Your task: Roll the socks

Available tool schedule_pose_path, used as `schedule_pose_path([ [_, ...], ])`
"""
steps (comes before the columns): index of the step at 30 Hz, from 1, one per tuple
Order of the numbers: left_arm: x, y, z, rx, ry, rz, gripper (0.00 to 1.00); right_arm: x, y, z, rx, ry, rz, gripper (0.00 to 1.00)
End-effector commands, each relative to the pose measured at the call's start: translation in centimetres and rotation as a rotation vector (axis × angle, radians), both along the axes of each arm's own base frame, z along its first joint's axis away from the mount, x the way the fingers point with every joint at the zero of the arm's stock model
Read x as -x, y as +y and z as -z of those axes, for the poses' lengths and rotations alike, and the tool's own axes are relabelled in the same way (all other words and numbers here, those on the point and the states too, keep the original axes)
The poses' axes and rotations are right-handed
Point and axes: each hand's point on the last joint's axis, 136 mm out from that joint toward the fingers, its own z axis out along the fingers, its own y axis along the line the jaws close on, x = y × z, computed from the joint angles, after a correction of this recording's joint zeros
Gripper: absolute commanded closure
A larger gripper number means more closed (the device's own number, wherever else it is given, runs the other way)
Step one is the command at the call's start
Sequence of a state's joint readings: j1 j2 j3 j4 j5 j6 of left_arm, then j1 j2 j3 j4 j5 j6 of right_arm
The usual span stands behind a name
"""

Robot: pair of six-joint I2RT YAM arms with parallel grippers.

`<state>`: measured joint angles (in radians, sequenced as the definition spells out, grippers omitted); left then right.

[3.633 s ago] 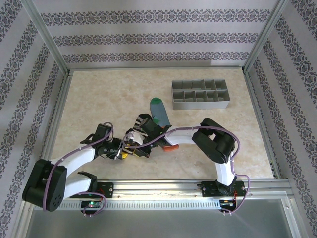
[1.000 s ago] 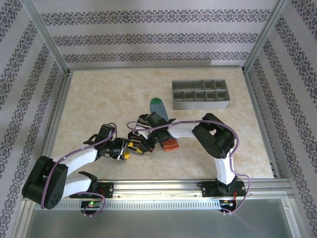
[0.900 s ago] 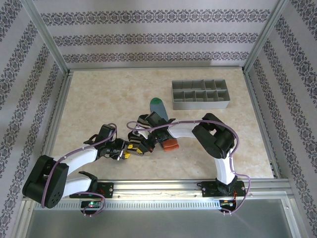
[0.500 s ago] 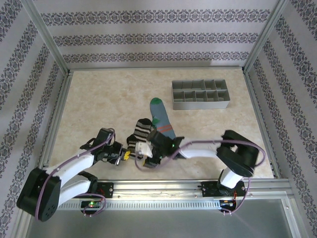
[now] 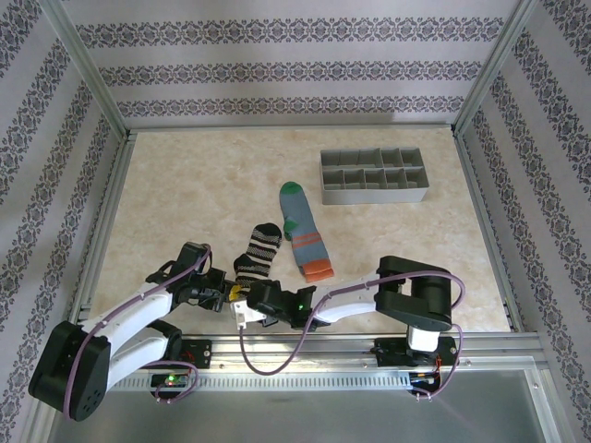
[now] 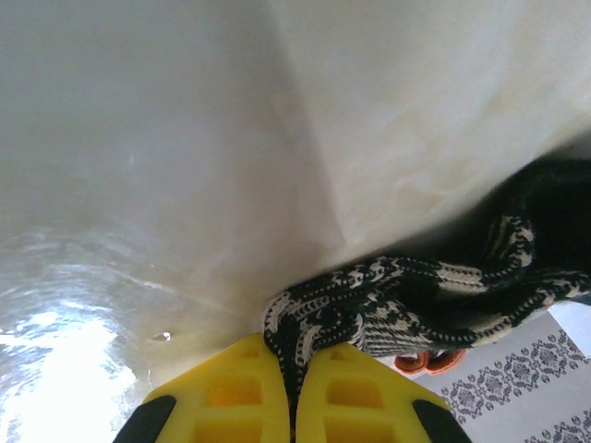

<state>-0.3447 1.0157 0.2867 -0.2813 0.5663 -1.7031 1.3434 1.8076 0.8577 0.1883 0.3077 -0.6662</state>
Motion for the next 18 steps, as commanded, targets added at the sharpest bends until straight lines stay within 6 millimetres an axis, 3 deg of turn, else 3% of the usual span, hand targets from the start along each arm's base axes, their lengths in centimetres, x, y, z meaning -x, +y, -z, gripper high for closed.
schedule_pose_path([
  [1,3.3,2.1,2.7,-0.098,0.174,-0.043,1.00,-2.5,1.2,-0.5,-0.012,-0.097,0.050,0.64],
  [4,3.1,2.1,2.6,-0.094,0.165,-0.046,1.00,-2.2,1.3,0.1,-0.002,-0.038,0.050,0.90],
  [6,2.7,2.0,2.3,-0.089,0.145,-0.045,1.00,-1.7,1.1,0.5,0.002,0.017,0.049,1.00],
  [12,0.3,2.4,-0.4,-0.076,0.008,-0.066,0.58,0.4,-0.6,1.6,-0.021,0.411,0.086,1.00],
  [15,-0.6,2.6,-1.5,-0.052,-0.049,-0.093,0.47,1.2,-1.0,2.1,-0.030,0.621,0.106,1.00],
  [18,-0.9,2.8,-2.2,-0.037,-0.076,-0.097,0.42,1.7,-1.4,2.5,-0.017,0.771,0.123,1.00],
])
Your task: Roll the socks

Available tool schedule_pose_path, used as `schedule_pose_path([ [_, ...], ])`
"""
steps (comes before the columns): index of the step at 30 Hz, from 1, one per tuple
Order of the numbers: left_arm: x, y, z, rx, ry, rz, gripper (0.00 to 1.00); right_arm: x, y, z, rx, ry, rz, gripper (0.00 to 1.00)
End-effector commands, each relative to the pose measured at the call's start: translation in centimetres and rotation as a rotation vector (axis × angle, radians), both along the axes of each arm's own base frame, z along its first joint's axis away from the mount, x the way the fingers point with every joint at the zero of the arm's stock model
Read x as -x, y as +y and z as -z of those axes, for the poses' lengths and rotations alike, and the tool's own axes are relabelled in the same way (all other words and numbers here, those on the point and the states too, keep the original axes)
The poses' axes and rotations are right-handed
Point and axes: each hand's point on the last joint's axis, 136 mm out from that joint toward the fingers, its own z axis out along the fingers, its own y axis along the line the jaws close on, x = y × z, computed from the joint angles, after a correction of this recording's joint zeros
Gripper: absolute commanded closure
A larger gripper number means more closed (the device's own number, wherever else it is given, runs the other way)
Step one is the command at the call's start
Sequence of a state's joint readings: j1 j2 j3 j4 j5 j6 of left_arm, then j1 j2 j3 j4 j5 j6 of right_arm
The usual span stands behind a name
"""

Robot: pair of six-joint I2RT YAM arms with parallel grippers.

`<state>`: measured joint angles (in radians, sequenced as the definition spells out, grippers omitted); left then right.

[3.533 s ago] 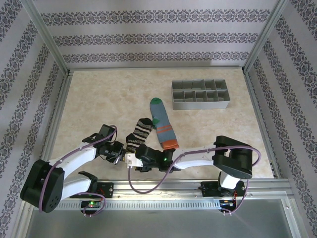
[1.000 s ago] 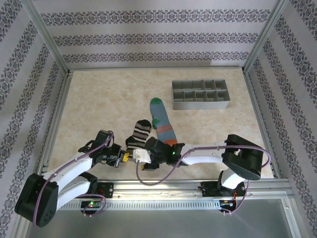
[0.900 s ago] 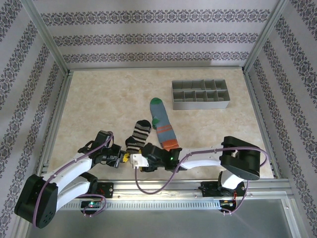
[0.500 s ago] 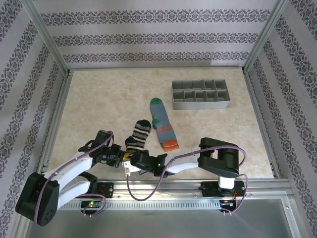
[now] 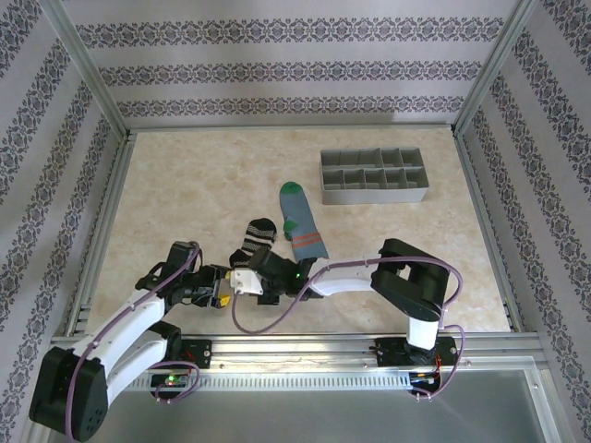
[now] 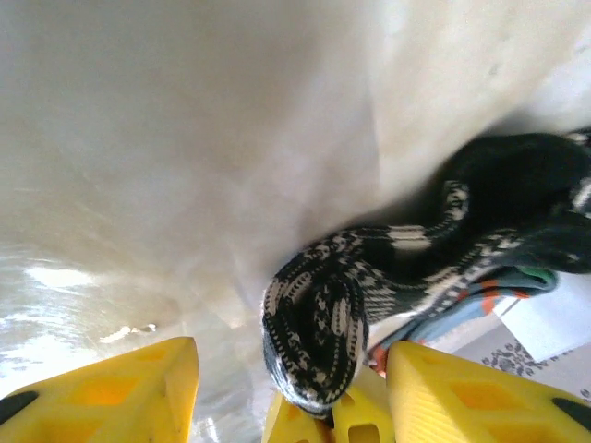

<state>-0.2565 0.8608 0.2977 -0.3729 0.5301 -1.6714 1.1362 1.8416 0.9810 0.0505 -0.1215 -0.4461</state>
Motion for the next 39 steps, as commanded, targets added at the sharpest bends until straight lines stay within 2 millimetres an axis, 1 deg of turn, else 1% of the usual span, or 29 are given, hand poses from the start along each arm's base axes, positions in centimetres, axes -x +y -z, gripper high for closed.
schedule_pose_path([
  [1,0.4,0.7,-0.3,-0.017,0.016,-0.016,0.42,3.9,-2.2,2.9,0.093,0.363,-0.009,1.00],
  [5,-0.1,0.4,-0.9,-0.002,-0.032,-0.005,0.42,3.1,-2.2,3.0,0.074,0.515,0.057,1.00],
  [7,-0.9,0.0,-1.2,0.024,-0.077,-0.003,0.42,2.6,-2.2,3.0,0.064,0.593,0.084,1.00],
  [11,-1.7,-0.7,-1.5,0.051,-0.113,0.014,0.42,1.8,-2.2,3.3,0.074,0.707,0.129,1.00],
  [19,-1.8,-1.5,-0.6,0.057,-0.106,0.031,0.43,0.6,-2.2,3.9,0.078,0.938,0.239,1.00],
  [24,-2.5,-1.7,0.1,0.045,-0.111,0.038,0.45,0.7,-2.0,4.3,0.096,1.034,0.276,1.00],
  [26,-2.8,-2.0,0.5,0.040,-0.111,0.052,0.48,0.7,-1.8,4.2,0.102,1.061,0.288,1.00],
  [28,-2.7,-2.0,1.2,0.027,-0.090,0.066,0.54,0.6,-1.7,4.2,0.104,1.072,0.294,1.00],
  [29,-2.4,-2.0,1.7,0.018,-0.072,0.071,0.60,0.6,-1.6,4.2,0.100,1.071,0.292,1.00],
  [31,-1.4,-1.6,2.9,0.000,-0.021,0.072,0.73,0.4,-1.5,3.9,0.088,1.055,0.289,1.00],
  [33,-0.1,-1.2,3.6,-0.017,0.043,0.070,0.94,0.2,-1.3,3.2,0.072,1.027,0.271,1.00],
  [34,0.7,-1.0,3.8,-0.030,0.077,0.072,1.00,0.1,-1.3,3.0,0.064,1.000,0.259,1.00],
  [36,2.0,-0.3,3.8,-0.059,0.132,0.074,1.00,-0.1,-1.1,1.7,0.028,0.905,0.214,0.87],
  [39,3.3,0.1,3.7,-0.072,0.180,0.067,1.00,-0.2,-1.1,0.1,0.005,0.722,0.146,0.73],
])
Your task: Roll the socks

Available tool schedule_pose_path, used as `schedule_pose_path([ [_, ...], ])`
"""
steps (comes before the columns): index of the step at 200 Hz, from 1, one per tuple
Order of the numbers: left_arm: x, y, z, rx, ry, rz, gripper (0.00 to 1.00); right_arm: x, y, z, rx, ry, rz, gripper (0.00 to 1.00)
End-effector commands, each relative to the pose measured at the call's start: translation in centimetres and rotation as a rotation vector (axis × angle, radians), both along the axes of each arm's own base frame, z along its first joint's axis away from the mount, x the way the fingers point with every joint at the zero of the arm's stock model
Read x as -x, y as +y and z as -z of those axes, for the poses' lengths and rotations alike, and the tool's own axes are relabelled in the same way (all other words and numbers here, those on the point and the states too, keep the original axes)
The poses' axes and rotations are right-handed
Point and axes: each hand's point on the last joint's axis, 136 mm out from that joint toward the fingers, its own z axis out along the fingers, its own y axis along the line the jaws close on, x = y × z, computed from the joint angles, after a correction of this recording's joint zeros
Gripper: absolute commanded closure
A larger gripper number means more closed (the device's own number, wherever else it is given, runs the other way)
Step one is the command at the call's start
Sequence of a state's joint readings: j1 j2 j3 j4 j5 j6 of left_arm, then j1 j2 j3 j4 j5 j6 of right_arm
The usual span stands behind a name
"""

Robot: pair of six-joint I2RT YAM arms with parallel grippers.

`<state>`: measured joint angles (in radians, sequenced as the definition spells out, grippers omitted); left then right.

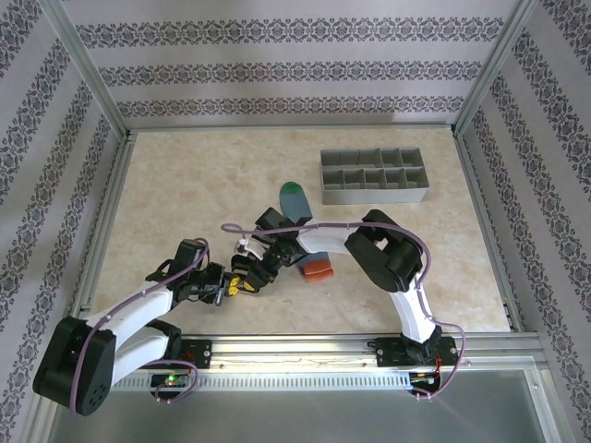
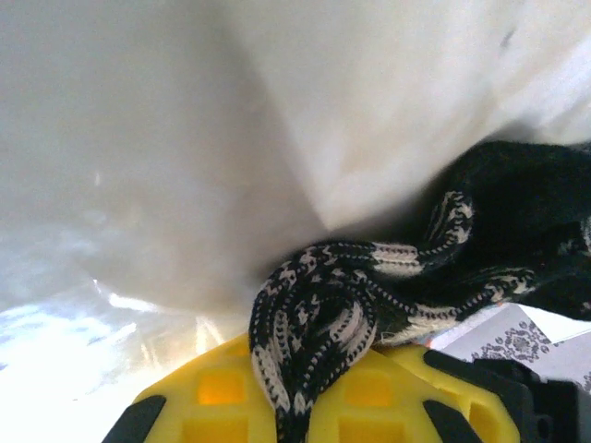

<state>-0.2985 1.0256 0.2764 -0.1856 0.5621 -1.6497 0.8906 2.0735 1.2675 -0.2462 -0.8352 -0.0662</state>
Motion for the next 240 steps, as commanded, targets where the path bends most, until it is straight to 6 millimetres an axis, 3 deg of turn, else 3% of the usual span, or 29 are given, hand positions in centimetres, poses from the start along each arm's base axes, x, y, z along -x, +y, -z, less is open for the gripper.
schedule_pose_path([
  [1,4.3,1.8,2.1,-0.100,0.188,-0.008,1.00,0.1,-1.9,0.6,0.074,-0.248,-0.030,0.69],
  [17,4.5,2.0,1.8,-0.107,0.196,-0.008,1.00,-0.5,-2.1,-1.3,0.006,-0.497,-0.017,0.61],
  [25,4.5,2.0,1.7,-0.109,0.198,-0.008,1.00,-0.5,-2.2,-2.5,-0.049,-0.641,-0.014,0.53],
  [39,4.6,2.0,1.5,-0.117,0.202,-0.003,1.00,0.1,-2.2,-3.2,-0.080,-0.786,-0.033,0.43],
  [61,4.4,2.0,1.4,-0.120,0.204,-0.004,1.00,1.2,-2.2,-1.9,0.025,-0.954,-0.123,0.43],
  [92,4.3,2.0,1.4,-0.125,0.210,-0.002,1.00,1.7,-0.7,-1.8,0.112,-1.261,-0.210,0.42],
  [136,4.1,1.9,1.6,-0.125,0.212,0.001,1.00,2.6,1.3,-0.5,0.148,-1.331,-0.292,0.44],
  [153,4.0,1.8,1.5,-0.123,0.209,0.001,1.00,2.2,1.7,0.3,0.179,-1.342,-0.286,0.47],
  [170,3.9,1.8,1.5,-0.121,0.207,0.002,1.00,1.5,1.8,1.1,0.219,-1.346,-0.272,0.57],
  [198,3.9,1.7,1.5,-0.114,0.201,0.002,1.00,1.2,1.7,1.3,0.228,-1.292,-0.238,0.91],
  [207,3.8,1.7,1.3,-0.110,0.192,0.002,1.00,1.3,1.4,1.3,0.225,-1.257,-0.230,1.00],
  [212,3.7,1.7,1.2,-0.108,0.185,0.001,1.00,1.5,1.3,1.4,0.223,-1.238,-0.232,1.00],
  [240,2.8,1.5,-0.1,-0.091,0.120,-0.013,0.67,3.1,0.1,2.2,0.184,-0.998,-0.228,1.00],
])
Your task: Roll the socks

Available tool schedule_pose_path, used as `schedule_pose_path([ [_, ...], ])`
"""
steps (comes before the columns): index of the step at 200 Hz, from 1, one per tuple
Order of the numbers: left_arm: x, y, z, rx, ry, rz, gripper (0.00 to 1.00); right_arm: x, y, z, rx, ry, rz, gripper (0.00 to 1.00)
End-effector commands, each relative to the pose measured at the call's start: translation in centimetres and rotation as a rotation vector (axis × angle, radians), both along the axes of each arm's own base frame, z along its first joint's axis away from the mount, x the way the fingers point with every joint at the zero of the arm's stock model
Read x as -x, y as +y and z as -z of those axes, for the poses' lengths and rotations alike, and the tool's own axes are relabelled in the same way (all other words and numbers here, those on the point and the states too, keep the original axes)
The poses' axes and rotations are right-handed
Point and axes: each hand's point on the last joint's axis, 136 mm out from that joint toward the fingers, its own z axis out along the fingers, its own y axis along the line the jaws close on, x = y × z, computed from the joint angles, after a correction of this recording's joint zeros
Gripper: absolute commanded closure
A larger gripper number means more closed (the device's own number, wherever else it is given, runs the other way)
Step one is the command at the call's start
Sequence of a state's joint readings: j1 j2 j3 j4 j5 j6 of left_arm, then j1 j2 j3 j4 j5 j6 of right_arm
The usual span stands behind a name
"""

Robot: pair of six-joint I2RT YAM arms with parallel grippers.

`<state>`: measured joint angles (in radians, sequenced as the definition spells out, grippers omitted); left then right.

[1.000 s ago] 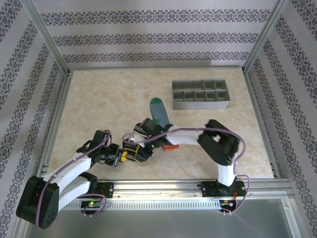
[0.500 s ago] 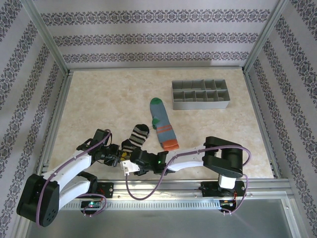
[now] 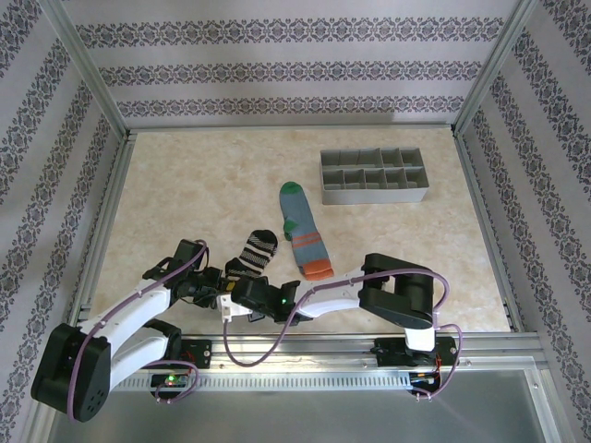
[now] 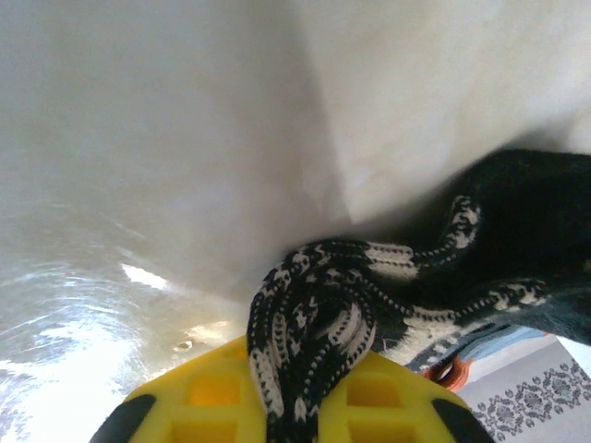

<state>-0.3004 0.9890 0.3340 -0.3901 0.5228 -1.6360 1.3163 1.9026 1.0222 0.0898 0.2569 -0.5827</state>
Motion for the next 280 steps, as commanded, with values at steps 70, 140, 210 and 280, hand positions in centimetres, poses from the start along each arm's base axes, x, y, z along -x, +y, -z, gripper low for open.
schedule_pose_path([
  [70,-0.2,1.1,-3.1,-0.033,-0.107,-0.023,0.34,2.9,-4.9,3.8,-0.013,0.783,0.158,1.00],
  [140,-1.6,-0.1,-3.5,0.022,-0.206,0.028,0.48,1.0,-6.3,5.1,0.009,1.057,0.319,1.00],
  [210,-1.3,-0.2,-0.8,0.014,-0.170,0.035,0.48,0.4,-6.7,5.6,0.005,1.163,0.380,1.00],
  [280,1.5,0.8,3.4,-0.072,0.007,0.080,0.64,-0.4,-5.9,5.1,-0.010,1.143,0.353,0.98],
])
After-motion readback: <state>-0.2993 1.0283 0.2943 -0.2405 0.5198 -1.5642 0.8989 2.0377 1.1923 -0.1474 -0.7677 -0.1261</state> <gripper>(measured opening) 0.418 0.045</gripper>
